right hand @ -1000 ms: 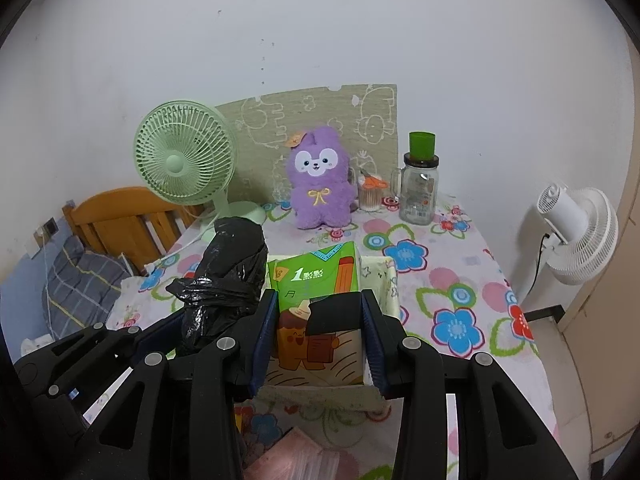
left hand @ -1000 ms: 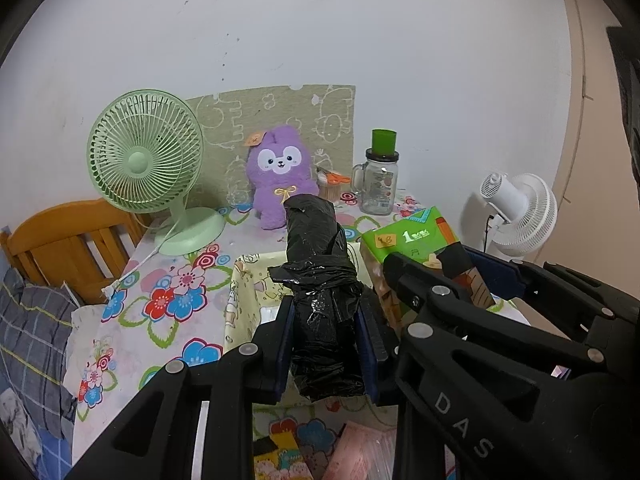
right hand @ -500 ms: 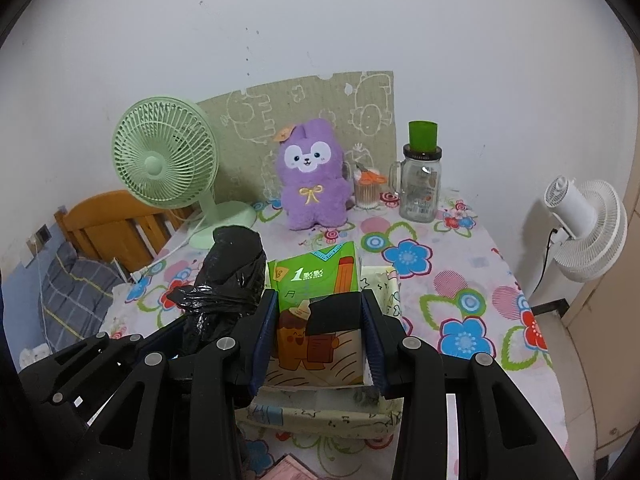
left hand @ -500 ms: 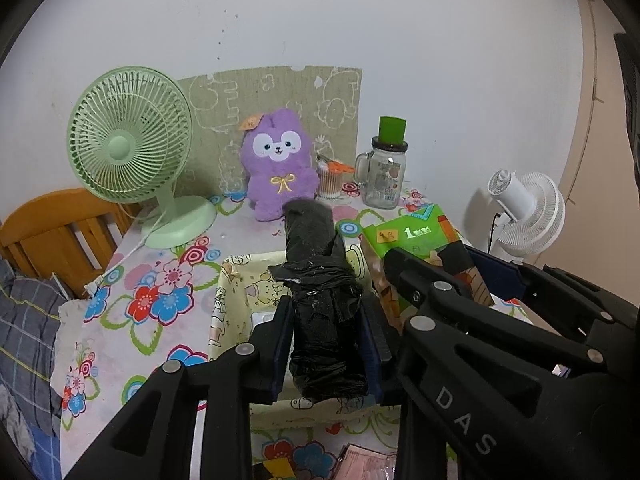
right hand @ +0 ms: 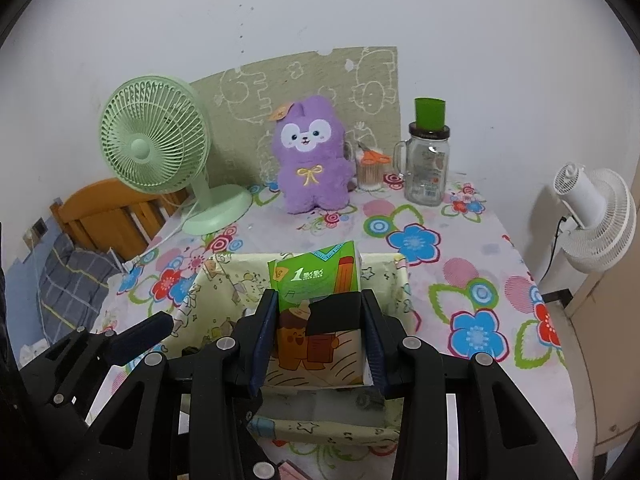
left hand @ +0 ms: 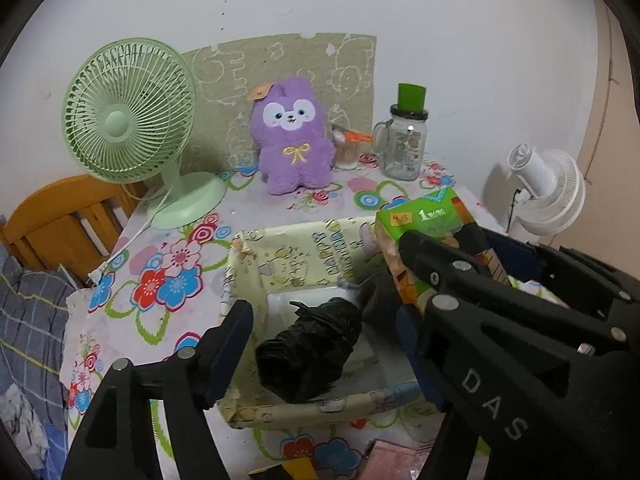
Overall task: Organize soft objects
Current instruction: 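Release the black cloth into the fabric box with the left tool while the right lowers the green box in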
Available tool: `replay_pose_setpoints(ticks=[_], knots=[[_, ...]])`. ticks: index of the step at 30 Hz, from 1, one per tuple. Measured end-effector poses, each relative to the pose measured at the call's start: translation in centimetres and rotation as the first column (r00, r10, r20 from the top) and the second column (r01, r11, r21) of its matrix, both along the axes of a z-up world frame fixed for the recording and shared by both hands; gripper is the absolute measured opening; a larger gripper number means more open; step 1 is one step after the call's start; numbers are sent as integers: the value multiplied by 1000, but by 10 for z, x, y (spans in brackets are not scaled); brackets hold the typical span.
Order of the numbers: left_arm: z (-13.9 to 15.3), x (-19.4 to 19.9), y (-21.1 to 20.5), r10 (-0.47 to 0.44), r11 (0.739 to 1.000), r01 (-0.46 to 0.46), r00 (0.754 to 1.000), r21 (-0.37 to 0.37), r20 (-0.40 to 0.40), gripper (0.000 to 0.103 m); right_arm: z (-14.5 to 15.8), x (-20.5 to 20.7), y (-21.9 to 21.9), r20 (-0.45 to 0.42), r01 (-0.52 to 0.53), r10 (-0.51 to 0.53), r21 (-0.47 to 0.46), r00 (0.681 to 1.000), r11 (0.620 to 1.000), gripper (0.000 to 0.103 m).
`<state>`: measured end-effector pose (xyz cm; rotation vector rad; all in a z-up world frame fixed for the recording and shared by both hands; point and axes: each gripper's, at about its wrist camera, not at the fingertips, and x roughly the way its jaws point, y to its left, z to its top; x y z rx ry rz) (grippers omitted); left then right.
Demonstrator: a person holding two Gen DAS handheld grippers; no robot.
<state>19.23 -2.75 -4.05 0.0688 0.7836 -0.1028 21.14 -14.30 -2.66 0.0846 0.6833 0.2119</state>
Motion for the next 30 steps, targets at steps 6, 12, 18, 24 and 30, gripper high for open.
replay_pose_setpoints(ticks=[6, 12, 18, 24, 30], knots=[[-11, 6, 6, 8, 999, -6, 999, 35, -44, 78, -9, 12, 8, -33, -13, 14, 8, 999, 1000, 44], [-12, 6, 7, 2, 999, -1, 999, 34, -49, 78, -19, 19, 13, -88, -34, 37, 31, 995, 999, 60], [-9, 2, 6, -2, 1000, 3, 999, 30, -40, 79, -15, 10, 14, -49, -25, 24, -17, 998, 1000, 82], [-3, -9, 1, -13, 999, 14, 1000, 36, -20, 81, -9, 0, 11, -40, -22, 21, -39, 999, 999, 86], [4, -19, -3, -19, 999, 19, 1000, 44, -1, 84, -5, -12, 8, -34, -17, 16, -40, 999, 999, 87]])
